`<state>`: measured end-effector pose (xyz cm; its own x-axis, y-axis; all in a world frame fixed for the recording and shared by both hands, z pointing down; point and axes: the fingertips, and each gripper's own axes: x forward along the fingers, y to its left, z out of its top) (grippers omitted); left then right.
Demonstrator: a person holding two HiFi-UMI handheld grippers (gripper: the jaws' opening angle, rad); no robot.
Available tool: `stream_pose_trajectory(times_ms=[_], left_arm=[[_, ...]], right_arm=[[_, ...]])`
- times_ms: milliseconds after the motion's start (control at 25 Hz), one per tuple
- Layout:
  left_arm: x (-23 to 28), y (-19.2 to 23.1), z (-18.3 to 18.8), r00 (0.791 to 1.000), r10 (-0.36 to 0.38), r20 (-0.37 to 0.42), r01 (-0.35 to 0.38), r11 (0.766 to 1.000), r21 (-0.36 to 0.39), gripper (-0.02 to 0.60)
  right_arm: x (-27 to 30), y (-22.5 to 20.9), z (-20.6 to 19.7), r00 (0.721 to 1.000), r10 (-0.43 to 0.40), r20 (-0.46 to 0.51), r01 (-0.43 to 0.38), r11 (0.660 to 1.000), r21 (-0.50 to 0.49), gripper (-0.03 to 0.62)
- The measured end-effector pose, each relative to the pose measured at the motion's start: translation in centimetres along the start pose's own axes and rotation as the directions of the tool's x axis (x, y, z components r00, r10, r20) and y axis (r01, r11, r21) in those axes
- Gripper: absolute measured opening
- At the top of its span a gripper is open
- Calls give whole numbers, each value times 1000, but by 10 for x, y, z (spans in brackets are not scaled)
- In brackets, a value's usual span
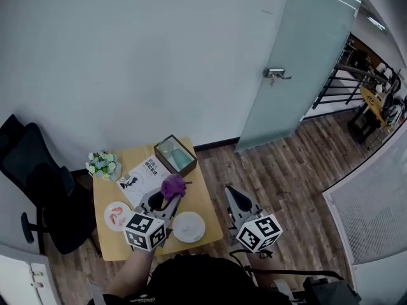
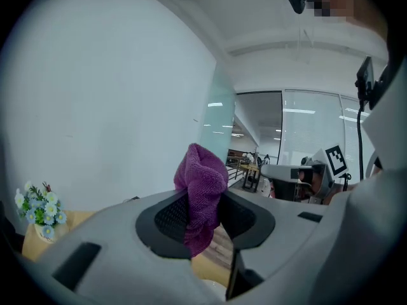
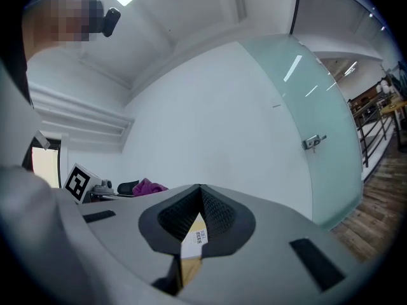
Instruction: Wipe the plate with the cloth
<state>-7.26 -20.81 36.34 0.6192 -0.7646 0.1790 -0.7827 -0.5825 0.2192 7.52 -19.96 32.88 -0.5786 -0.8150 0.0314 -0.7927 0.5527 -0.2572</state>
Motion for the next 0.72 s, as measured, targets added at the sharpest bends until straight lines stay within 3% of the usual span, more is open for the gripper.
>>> stream_pose_trajectory(times_ms=[720], left_arm=[[-6,-13,-4,999,-27,-23,28,999,15,127]], right_arm=[[-4,12,-12,999,35,-35,-35,999,22,-1]])
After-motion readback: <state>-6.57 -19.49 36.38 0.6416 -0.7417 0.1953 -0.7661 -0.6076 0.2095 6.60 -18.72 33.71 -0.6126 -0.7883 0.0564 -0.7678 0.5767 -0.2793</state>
